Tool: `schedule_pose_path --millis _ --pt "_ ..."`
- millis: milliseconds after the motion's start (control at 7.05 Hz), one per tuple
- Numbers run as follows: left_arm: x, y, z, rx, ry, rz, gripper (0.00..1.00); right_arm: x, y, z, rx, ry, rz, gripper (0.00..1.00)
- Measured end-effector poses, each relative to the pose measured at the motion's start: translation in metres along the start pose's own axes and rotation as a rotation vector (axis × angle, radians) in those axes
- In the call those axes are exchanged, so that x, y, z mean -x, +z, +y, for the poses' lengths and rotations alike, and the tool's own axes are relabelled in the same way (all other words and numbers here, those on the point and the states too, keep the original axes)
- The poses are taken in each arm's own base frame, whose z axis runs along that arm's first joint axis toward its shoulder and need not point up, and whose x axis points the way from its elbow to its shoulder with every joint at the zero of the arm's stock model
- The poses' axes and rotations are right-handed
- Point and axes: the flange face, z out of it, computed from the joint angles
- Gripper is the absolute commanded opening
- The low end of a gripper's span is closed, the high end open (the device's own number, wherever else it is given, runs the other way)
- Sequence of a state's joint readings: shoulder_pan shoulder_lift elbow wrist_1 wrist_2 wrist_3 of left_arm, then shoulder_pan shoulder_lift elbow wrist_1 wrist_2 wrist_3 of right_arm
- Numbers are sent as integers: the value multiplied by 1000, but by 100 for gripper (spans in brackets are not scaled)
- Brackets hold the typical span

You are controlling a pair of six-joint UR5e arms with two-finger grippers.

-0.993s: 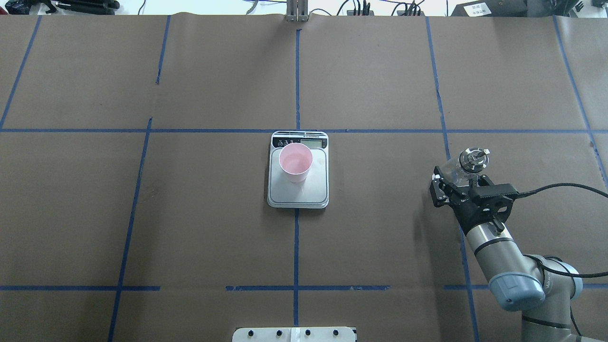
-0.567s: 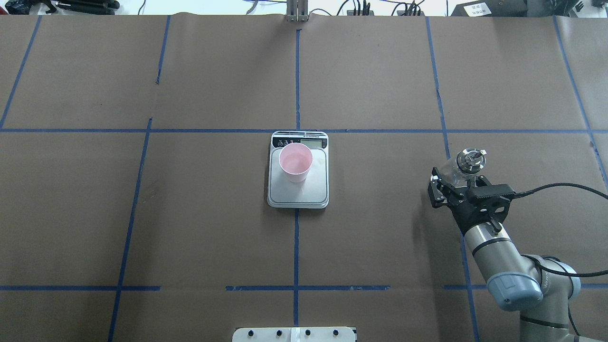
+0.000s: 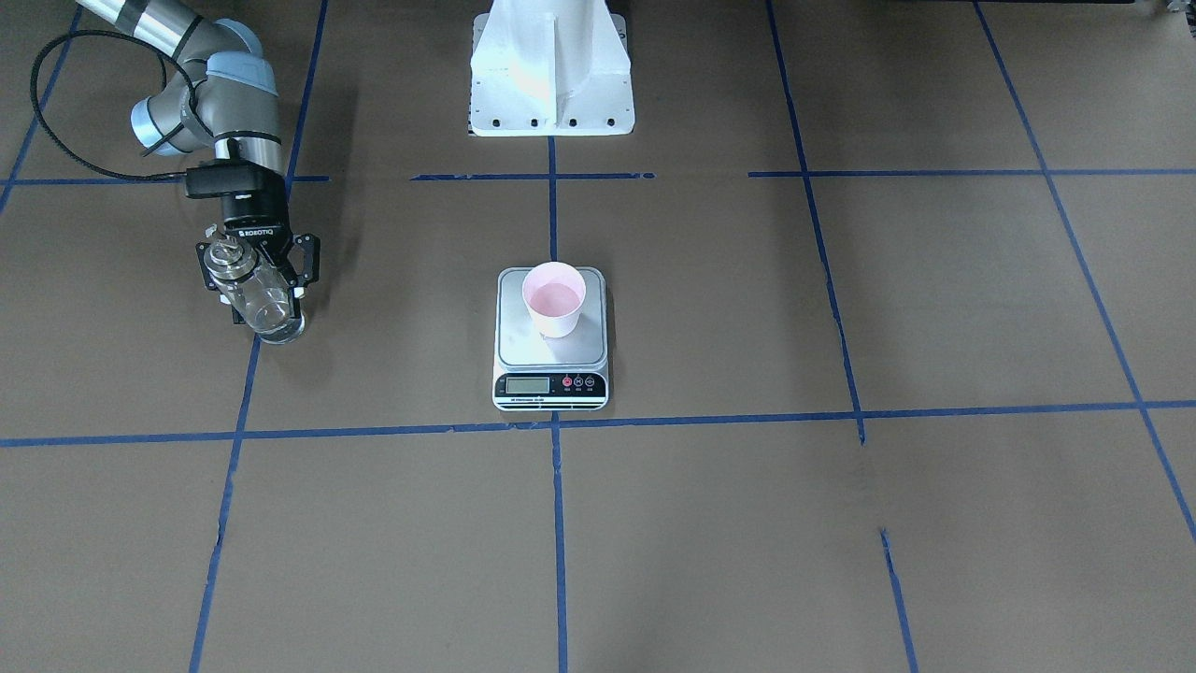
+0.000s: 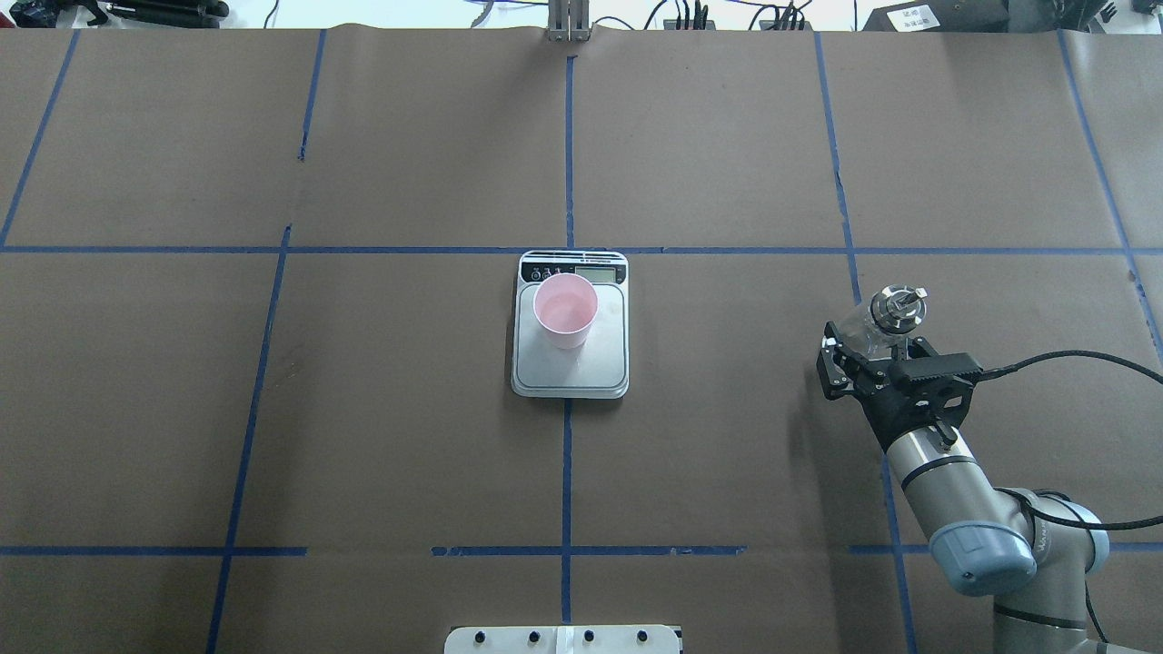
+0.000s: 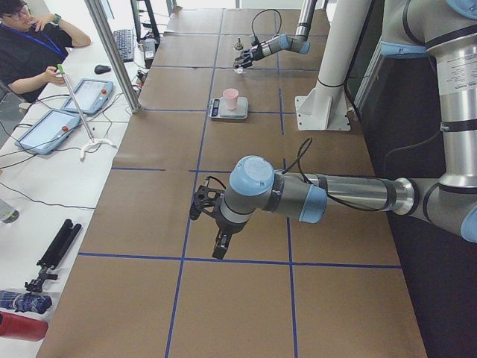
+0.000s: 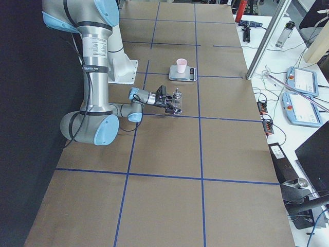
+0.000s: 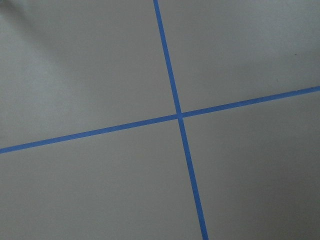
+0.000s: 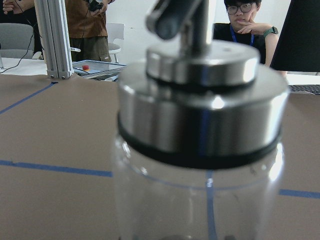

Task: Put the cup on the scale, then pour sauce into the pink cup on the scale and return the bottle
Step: 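Lower the glass bottle onto the table with the right gripper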

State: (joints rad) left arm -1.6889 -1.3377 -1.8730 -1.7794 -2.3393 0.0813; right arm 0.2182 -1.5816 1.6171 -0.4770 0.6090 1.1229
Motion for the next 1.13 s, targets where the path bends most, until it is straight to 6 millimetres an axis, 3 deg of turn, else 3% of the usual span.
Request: schedule_pose_path --millis 142,284,1135 --pt "0 0 0 0 0 0 100 0 0 0 1 0 -1 73" --pt "0 0 0 0 0 0 100 0 0 0 1 0 -1 100" --pt "2 2 8 10 -9 1 100 1 -1 -1 0 4 -4 100"
